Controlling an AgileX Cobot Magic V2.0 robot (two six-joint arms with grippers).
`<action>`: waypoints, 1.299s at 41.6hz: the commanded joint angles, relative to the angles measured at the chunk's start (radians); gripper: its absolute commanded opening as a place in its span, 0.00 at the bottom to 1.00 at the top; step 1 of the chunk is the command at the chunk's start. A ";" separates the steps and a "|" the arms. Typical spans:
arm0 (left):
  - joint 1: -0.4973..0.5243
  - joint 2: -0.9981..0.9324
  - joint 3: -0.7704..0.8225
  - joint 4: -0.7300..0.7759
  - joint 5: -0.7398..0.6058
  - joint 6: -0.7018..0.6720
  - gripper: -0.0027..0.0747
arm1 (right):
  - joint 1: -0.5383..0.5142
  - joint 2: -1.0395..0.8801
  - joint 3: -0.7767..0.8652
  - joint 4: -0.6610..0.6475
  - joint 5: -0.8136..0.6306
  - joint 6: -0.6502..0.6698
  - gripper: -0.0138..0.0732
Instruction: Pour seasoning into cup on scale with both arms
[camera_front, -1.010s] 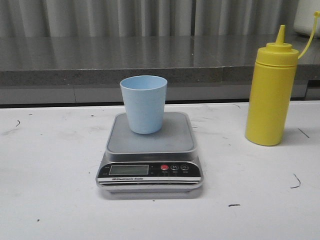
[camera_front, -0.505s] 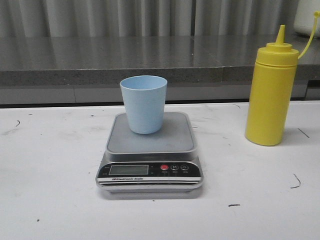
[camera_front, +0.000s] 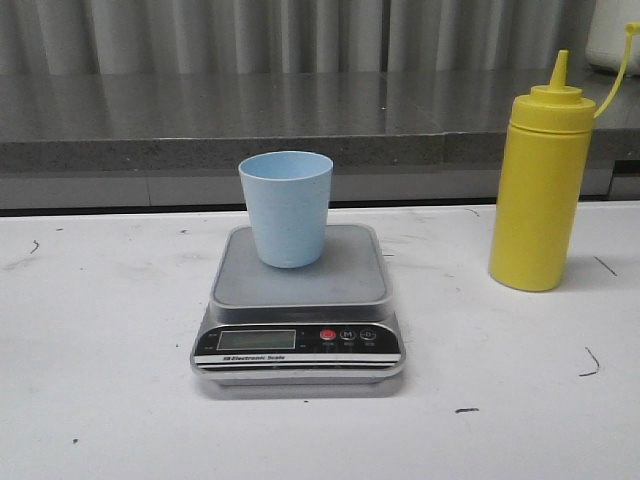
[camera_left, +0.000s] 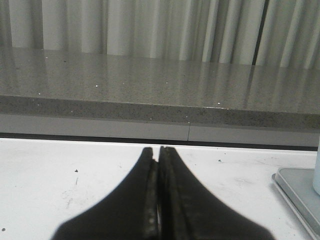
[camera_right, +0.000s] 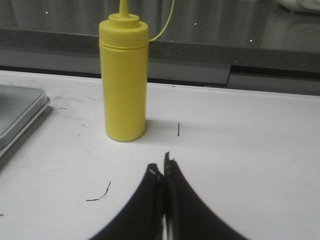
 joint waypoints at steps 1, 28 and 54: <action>0.000 -0.015 0.023 0.000 -0.070 -0.007 0.01 | -0.023 -0.017 -0.007 0.007 -0.101 -0.008 0.05; 0.000 -0.015 0.023 0.000 -0.070 -0.007 0.01 | -0.022 -0.017 -0.006 -0.030 -0.166 0.057 0.02; 0.000 -0.015 0.023 0.000 -0.070 -0.007 0.01 | -0.022 -0.017 -0.006 -0.102 -0.175 0.151 0.02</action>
